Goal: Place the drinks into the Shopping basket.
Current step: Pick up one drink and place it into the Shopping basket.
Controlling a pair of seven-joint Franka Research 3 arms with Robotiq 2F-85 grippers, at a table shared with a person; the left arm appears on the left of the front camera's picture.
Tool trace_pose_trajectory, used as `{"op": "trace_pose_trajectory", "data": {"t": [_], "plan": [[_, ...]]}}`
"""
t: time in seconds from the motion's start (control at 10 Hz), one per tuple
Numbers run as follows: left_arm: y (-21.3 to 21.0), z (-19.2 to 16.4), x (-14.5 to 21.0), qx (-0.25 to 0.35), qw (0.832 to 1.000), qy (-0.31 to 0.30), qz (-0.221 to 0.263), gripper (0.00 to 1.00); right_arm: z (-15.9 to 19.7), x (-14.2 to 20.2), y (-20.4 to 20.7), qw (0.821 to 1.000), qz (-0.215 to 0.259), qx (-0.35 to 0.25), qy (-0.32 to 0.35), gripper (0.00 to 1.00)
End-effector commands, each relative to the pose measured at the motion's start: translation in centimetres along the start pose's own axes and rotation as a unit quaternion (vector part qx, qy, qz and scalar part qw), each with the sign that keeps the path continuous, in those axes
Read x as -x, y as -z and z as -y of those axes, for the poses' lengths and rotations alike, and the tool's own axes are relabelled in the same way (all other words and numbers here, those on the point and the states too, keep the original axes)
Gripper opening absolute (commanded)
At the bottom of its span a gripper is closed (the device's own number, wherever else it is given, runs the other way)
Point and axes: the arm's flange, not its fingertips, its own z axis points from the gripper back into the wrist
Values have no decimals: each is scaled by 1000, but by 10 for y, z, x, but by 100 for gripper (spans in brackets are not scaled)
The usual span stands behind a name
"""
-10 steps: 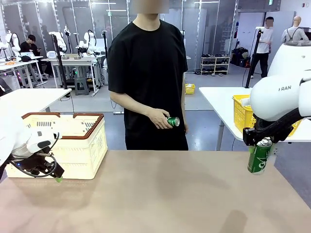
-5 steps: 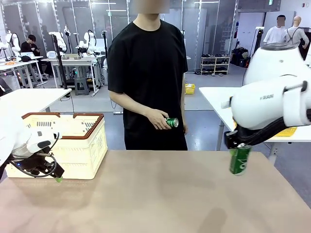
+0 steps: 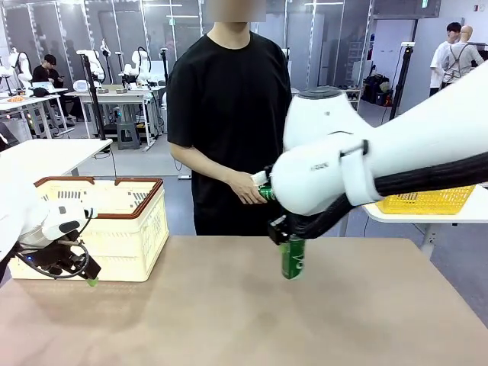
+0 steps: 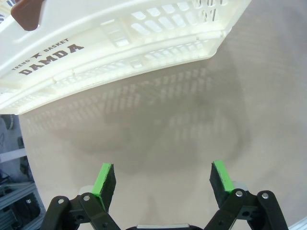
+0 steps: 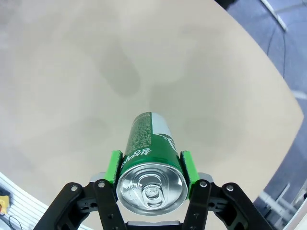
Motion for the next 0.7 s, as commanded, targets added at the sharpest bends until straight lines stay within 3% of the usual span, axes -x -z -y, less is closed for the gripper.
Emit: {"op": "trace_pose_trajectory", "data": {"t": [0.0, 0.6], "plan": [[0, 0, 0, 0, 1000, -1, -1, 100, 1, -20, -5, 999, 10, -5, -34, 6], [0, 0, 0, 0, 1000, -1, -1, 100, -22, -30, 21, 997, 39, -35, -49, 6]]}}
